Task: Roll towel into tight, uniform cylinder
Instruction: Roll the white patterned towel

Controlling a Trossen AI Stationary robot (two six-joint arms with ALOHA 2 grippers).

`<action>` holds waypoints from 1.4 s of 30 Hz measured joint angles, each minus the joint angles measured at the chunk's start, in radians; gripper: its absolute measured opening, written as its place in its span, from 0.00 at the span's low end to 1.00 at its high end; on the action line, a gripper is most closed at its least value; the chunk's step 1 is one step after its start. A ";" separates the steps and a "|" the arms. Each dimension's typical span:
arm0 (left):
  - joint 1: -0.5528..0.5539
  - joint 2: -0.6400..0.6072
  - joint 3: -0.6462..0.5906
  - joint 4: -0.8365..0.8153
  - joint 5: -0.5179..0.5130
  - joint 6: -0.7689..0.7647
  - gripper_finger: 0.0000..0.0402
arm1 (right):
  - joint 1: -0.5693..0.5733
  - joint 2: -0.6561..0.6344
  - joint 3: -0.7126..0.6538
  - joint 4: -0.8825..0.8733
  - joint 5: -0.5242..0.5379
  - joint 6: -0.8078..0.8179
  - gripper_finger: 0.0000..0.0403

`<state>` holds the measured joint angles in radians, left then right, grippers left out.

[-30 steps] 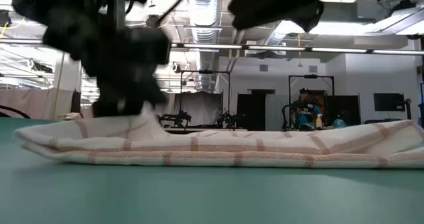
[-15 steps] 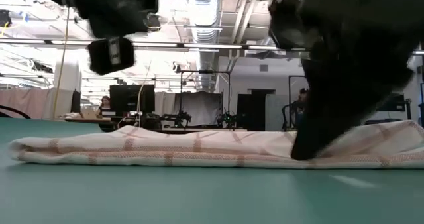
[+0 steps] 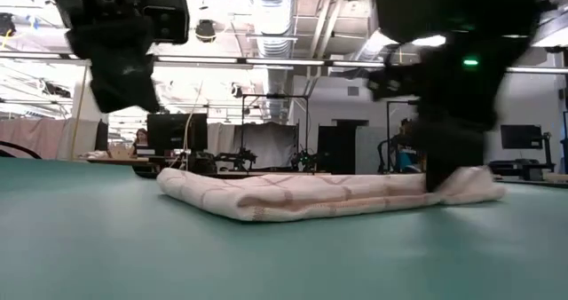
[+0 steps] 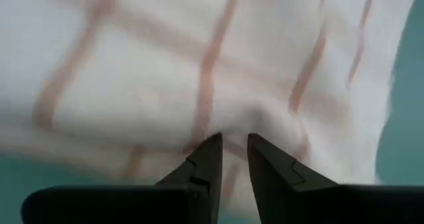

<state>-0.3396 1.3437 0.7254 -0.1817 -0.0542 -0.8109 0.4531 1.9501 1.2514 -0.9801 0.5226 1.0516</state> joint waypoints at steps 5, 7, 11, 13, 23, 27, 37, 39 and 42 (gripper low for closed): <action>0.004 0.000 0.000 0.045 -0.097 0.103 0.00 | -0.097 -0.013 0.009 0.135 0.141 -0.343 0.24; 0.006 0.000 0.000 0.057 -0.116 0.179 0.00 | -0.113 -0.021 0.032 0.157 0.153 -0.416 0.24; 0.022 0.000 0.000 0.057 -0.108 0.323 0.00 | -0.087 -0.042 0.091 0.141 0.160 -0.448 0.24; 0.037 0.000 0.000 0.057 -0.081 0.368 0.01 | -0.064 -0.043 0.107 0.116 0.147 -0.412 0.24; 0.067 0.000 0.000 0.039 -0.057 0.478 0.02 | 0.091 -0.036 0.094 0.044 0.076 -0.191 0.24; 0.078 -0.001 -0.069 0.133 -0.066 0.583 0.02 | 0.151 -0.050 0.096 0.376 0.138 -0.360 0.24; 0.104 -0.001 -0.157 0.238 0.100 0.500 0.02 | 0.060 0.050 0.101 0.739 0.083 -0.435 0.24; 0.100 -0.001 -0.158 0.235 0.094 0.495 0.02 | 0.037 0.069 0.103 0.767 0.035 -0.452 0.24; 0.100 -0.001 -0.158 0.233 0.094 0.467 0.02 | 0.022 0.100 0.114 0.778 -0.068 -0.471 0.24</action>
<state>-0.2394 1.3426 0.5678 0.0509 0.0399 -0.3440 0.4756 2.0505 1.3654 -0.2019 0.4546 0.5804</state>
